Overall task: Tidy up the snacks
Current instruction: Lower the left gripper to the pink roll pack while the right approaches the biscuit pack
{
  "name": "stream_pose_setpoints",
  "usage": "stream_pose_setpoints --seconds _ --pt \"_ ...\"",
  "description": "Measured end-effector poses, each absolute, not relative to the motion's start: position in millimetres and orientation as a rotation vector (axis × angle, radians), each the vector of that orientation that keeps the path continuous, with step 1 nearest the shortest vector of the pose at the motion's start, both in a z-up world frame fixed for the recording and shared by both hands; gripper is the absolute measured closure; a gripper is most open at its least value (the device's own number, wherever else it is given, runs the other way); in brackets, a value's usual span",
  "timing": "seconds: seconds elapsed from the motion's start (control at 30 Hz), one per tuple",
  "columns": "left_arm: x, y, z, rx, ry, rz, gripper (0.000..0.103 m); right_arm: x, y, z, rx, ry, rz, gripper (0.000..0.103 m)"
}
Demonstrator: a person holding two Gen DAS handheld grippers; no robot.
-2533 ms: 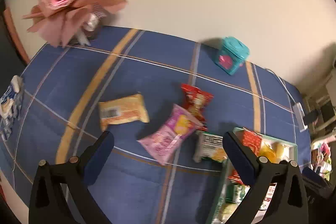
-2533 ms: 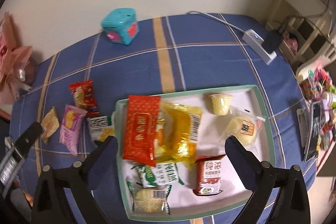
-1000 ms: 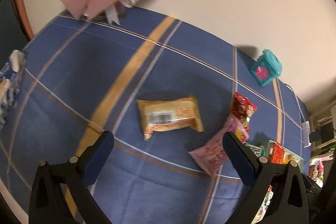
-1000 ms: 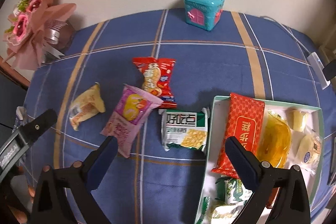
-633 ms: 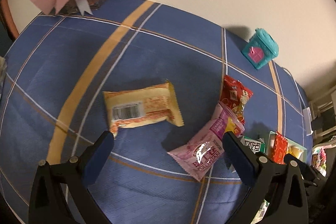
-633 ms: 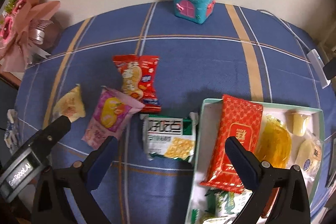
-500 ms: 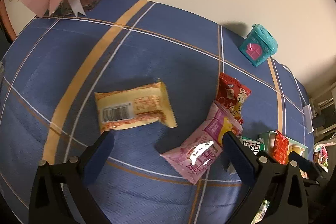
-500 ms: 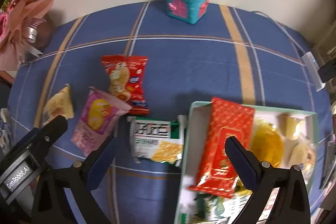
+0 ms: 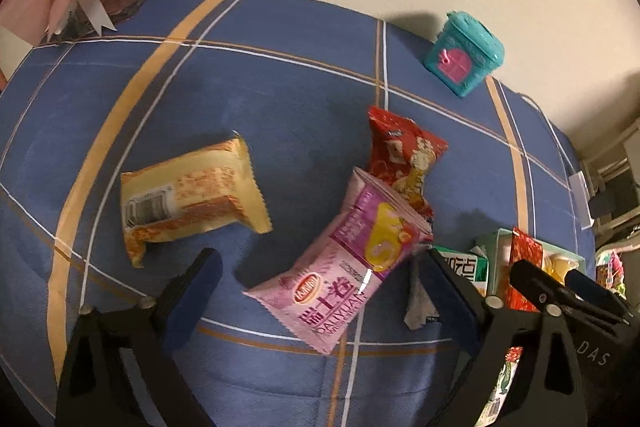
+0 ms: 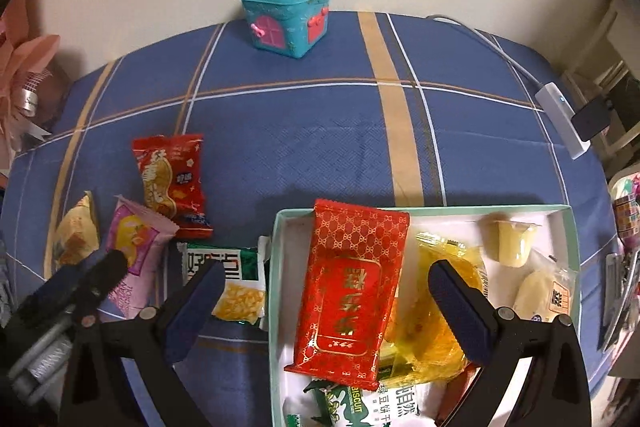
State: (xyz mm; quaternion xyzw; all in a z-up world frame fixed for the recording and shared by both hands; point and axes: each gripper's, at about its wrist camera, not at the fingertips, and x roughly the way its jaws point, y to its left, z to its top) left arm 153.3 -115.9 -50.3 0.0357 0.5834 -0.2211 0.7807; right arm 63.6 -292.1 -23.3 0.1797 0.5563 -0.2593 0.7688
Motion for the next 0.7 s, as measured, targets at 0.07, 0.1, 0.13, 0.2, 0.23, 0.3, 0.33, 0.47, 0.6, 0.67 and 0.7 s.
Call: stream_pose_setpoints --seconds 0.07,0.1,0.13,0.2,0.23,0.3,0.33,0.47,0.6,0.67,0.7 --pt "152 -119 -52 0.082 1.267 -0.491 0.009 63 -292 -23 0.399 1.199 -0.555 0.0" --pt "151 -120 -53 0.081 1.27 -0.497 0.01 63 -290 -22 0.408 1.195 -0.552 0.0" --pt "151 -121 -53 0.08 1.271 -0.505 0.013 61 -290 -21 0.417 1.191 -0.551 0.001" --pt "150 -124 -53 0.084 1.274 -0.519 0.021 62 -290 -20 0.415 1.185 -0.547 0.001" --pt "149 -125 -54 0.085 1.278 -0.523 0.024 63 -288 -19 0.404 1.181 -0.545 0.002" --pt "147 -127 -56 0.092 1.285 -0.532 0.028 63 -284 -16 0.398 1.176 -0.538 0.006" --pt "147 -129 -57 0.094 1.289 -0.533 0.031 62 -282 -15 0.406 1.172 -0.53 0.008" --pt "147 -131 -63 0.094 1.308 -0.534 0.034 65 -280 -16 0.416 1.164 -0.513 0.01" --pt "147 -130 -67 0.1 1.319 -0.524 0.034 67 -278 -21 0.435 1.165 -0.49 0.011" --pt "148 -127 -70 0.095 1.331 -0.506 0.034 69 -274 -23 0.442 1.168 -0.474 0.013" --pt "150 -124 -71 0.085 1.336 -0.493 0.034 69 -273 -23 0.443 1.168 -0.468 0.014"
